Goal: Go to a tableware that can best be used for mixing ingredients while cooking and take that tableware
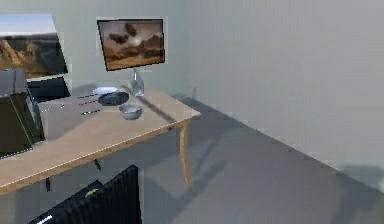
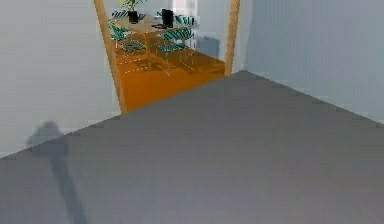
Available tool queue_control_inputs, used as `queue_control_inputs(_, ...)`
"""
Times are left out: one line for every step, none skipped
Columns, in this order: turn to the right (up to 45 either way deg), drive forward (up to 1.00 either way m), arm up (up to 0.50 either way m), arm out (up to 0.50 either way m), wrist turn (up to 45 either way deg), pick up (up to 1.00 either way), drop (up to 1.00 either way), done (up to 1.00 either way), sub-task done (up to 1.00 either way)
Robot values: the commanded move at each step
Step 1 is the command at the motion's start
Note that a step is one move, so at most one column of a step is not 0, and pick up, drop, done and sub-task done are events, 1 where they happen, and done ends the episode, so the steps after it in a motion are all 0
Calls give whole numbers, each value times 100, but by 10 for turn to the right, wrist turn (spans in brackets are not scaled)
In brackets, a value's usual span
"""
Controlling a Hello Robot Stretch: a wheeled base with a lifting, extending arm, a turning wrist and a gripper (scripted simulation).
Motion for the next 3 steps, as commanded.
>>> queue_control_inputs(0, 55, 0, 0, 0, 0, 0, 0, 0)
queue_control_inputs(-60, 0, 0, 0, 0, 0, 0, 0, 0)
queue_control_inputs(0, 30, 0, 0, 0, 0, 0, 0, 0)
